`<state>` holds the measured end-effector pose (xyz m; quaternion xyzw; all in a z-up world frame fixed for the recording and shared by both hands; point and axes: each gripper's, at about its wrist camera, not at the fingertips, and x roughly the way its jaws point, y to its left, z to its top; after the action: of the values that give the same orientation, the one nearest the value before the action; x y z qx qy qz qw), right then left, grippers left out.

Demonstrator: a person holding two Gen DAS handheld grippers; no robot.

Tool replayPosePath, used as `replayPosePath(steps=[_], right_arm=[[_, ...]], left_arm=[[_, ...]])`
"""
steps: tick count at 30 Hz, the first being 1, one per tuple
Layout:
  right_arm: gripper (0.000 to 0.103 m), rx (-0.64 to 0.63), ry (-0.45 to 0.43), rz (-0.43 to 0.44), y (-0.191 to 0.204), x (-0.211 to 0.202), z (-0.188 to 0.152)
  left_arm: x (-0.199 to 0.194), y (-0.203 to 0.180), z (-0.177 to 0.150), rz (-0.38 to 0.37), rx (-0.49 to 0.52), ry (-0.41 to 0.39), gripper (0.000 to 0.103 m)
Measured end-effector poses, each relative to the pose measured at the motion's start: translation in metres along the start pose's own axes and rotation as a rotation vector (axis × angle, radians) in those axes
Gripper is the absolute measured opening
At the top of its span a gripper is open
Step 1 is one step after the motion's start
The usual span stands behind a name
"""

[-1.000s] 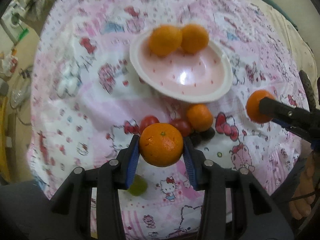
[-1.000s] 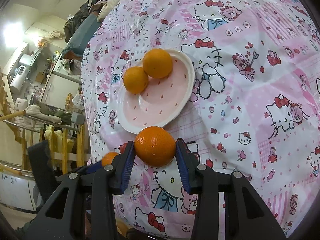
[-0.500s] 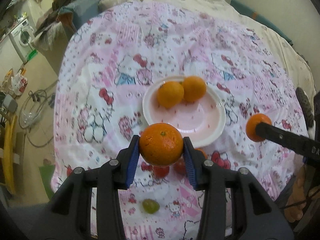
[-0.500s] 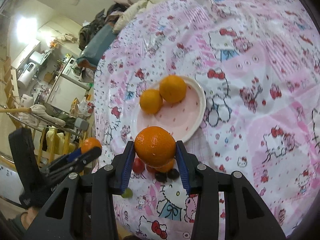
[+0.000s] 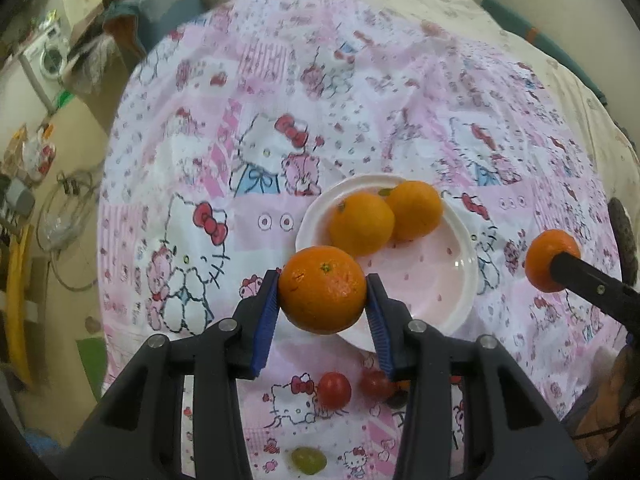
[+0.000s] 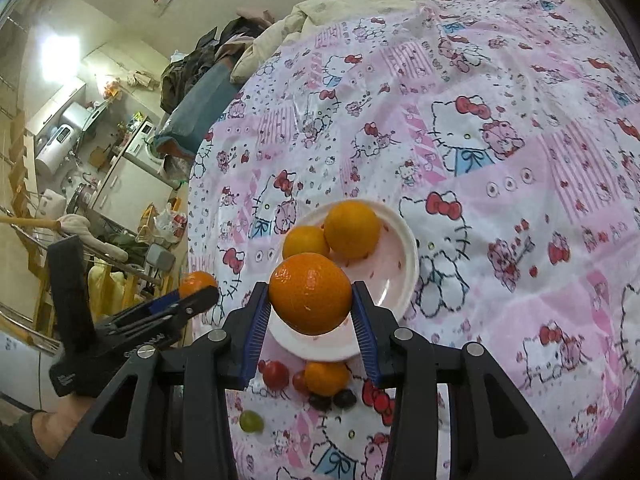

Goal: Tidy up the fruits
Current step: 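Carry both mandarins over the pink plate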

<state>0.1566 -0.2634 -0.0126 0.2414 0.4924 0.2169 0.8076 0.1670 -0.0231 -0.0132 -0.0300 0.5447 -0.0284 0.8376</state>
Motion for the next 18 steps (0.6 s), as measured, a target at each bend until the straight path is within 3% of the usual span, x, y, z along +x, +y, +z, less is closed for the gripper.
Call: replayPosePath(steps=[7,13,18], right_arm=[[0.043,0.029,0.081,-0.011,-0.015,0.038,0.007],[0.043,0.034,0.168,-0.05,-0.025,0.075,0.012],[0.043,-0.004,0.229,-0.114,-0.031,0.108,0.014]], left_arm=[[0.035,0.011,-0.007,-0.014,-0.046,0.077,0.038],[0.049,0.002,-0.006,-0.019,0.024,0.076,0.038],[0.056,0.002,-0.003,-0.028,0.011,0.102,0.038]])
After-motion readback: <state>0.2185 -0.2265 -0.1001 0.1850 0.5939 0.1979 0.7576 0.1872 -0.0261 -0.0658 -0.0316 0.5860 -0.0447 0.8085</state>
